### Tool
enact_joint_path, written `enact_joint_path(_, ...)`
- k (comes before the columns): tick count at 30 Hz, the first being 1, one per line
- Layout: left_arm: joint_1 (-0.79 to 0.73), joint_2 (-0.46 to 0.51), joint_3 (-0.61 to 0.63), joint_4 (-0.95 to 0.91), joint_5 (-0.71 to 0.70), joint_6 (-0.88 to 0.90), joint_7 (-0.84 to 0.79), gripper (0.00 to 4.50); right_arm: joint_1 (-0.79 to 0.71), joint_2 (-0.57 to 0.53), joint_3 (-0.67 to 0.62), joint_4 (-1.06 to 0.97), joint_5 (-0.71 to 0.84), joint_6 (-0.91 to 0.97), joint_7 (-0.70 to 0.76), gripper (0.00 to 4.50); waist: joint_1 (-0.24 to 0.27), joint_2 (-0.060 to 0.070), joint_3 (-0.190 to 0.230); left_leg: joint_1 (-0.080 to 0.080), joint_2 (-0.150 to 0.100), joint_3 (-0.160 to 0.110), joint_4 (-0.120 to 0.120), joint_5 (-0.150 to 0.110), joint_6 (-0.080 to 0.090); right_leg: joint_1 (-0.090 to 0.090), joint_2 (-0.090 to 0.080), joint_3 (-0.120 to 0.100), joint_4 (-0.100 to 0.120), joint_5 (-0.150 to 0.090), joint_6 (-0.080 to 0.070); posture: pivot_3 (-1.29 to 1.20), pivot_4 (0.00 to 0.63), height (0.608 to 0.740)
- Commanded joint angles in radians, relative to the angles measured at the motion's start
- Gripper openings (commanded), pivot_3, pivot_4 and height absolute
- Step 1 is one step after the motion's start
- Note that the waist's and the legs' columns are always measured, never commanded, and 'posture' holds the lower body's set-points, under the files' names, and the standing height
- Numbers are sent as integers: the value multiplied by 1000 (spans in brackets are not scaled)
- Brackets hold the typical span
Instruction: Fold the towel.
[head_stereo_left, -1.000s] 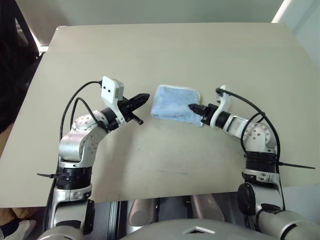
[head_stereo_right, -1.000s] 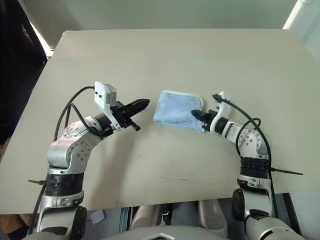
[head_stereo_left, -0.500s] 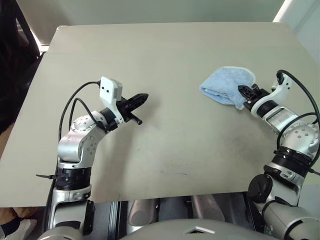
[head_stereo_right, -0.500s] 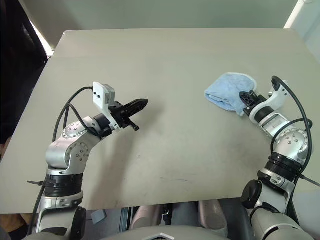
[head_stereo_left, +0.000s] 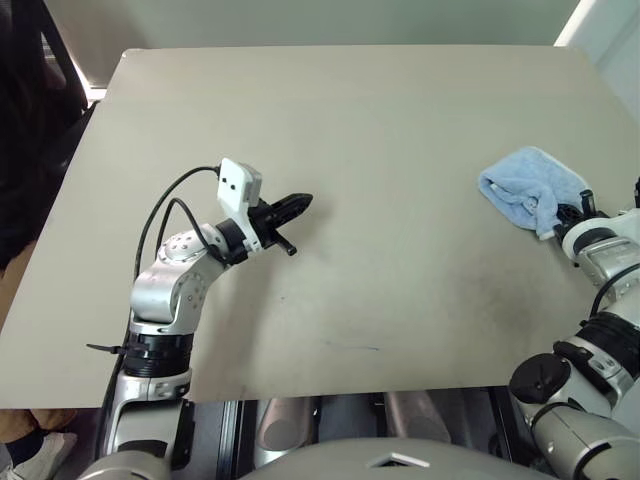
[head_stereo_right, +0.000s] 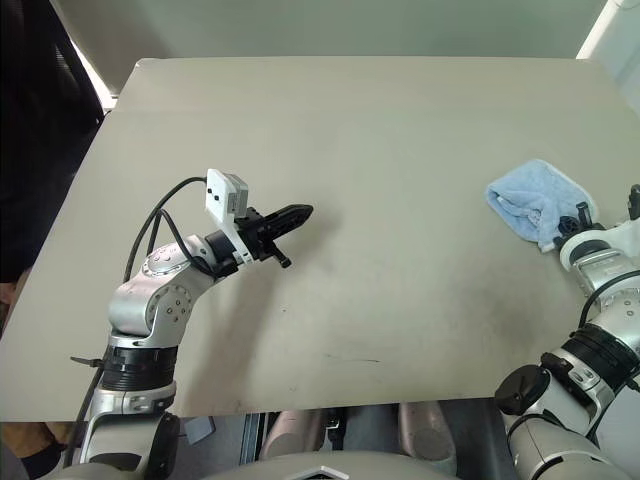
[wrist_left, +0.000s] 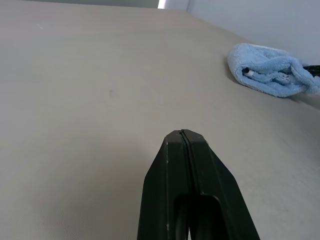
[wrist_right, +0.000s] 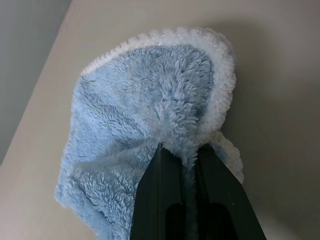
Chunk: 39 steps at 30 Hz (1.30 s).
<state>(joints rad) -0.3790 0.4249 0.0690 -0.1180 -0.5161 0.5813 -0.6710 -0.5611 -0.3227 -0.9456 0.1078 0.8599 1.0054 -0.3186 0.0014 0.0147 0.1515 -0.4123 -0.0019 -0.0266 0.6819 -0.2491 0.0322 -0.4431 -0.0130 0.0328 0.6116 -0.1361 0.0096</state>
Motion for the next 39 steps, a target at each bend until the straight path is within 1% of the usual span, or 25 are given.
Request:
enact_joint_path(1,-8,3,8,-30,-1,-22,-5,0,10,-8,-6,-40,31,-16,-24,47,0,0,0,0,0,0,0,0,0,0,0,0,0,0,0,0,150,736)
enact_joint_path(4,-10,3,8,-31,-2,-20,-5,0,19,-7,-7,-43,54,-11,-24,827,3,0,0,0,0,0,0,0,0,0,-1,0,-1,0,1,0,150,736)
enact_joint_path(6,-10,2,7,-31,-2,-20,-6,0,28,-10,-1,-50,67,-2,-22,1449,3,0,0,-1,-1,0,0,0,0,0,-1,0,-1,0,1,0,150,736)
enact_joint_path(7,-10,2,6,-33,-2,-20,-6,0,32,-10,1,-53,75,-1,-24,1864,3,0,0,-1,-1,0,0,0,0,0,-1,0,-1,0,1,0,150,736)
enact_joint_path(14,-10,0,3,-29,-1,-23,-9,0,56,-7,12,-81,122,2,-41,4377,3,0,0,-1,-1,0,0,0,0,0,-1,0,0,0,1,0,150,736)
enact_joint_path(15,-9,0,3,-30,-1,-23,-10,0,61,-6,12,-89,129,3,-45,4475,3,0,0,-1,-1,0,1,0,0,0,-1,0,0,0,1,0,150,736)
enact_joint_path(18,-7,0,2,-32,-2,-23,-10,0,78,-5,11,-114,146,-7,-64,4475,3,0,0,-1,-1,0,1,0,1,0,-1,0,-1,0,2,0,150,736)
enact_joint_path(21,-1,0,1,-35,-4,-22,-11,0,91,-7,-25,-131,137,-70,-117,4475,3,0,0,-1,-1,0,0,0,1,0,-1,0,-1,-1,2,0,150,736)
enact_joint_path(23,1,-1,0,-35,-5,-22,-12,0,101,-18,-30,-136,133,-100,-125,4475,3,0,0,-1,-1,0,0,0,1,0,-1,0,-1,0,3,0,150,736)
enact_joint_path(30,-4,-1,-4,-28,-6,-20,-20,0,144,-72,38,-191,93,-209,-38,4475,3,0,0,-1,-1,0,1,0,1,0,-1,0,0,0,3,0,150,736)
enact_joint_path(32,-10,1,-4,-22,-6,-20,-23,0,175,-116,147,-254,47,-214,59,4475,3,0,0,-1,-1,0,1,0,1,0,-1,0,0,0,3,0,150,736)
enact_joint_path(33,-12,2,-5,-17,-3,-21,-25,0,203,-153,240,-302,10,-214,135,4475,2,0,0,-1,-1,0,1,0,1,0,-1,0,0,0,3,0,150,736)
enact_joint_path(34,-13,3,-5,-14,-1,-22,-27,0,223,-178,304,-335,-17,-216,187,4475,0,1,0,-1,-1,0,1,0,1,0,-1,0,0,0,4,0,150,736)
enact_joint_path(36,-10,9,-7,-6,11,-27,-29,0,283,-241,493,-436,-71,-226,342,4475,-5,1,0,-1,0,0,1,0,1,0,-1,0,0,0,5,0,150,736)
enact_joint_path(39,-1,20,-8,-2,25,-35,-30,0,327,-268,676,-540,-96,-236,484,4475,-7,0,-1,-1,1,0,0,1,-1,1,1,-1,-1,-4,10,0,150,736)
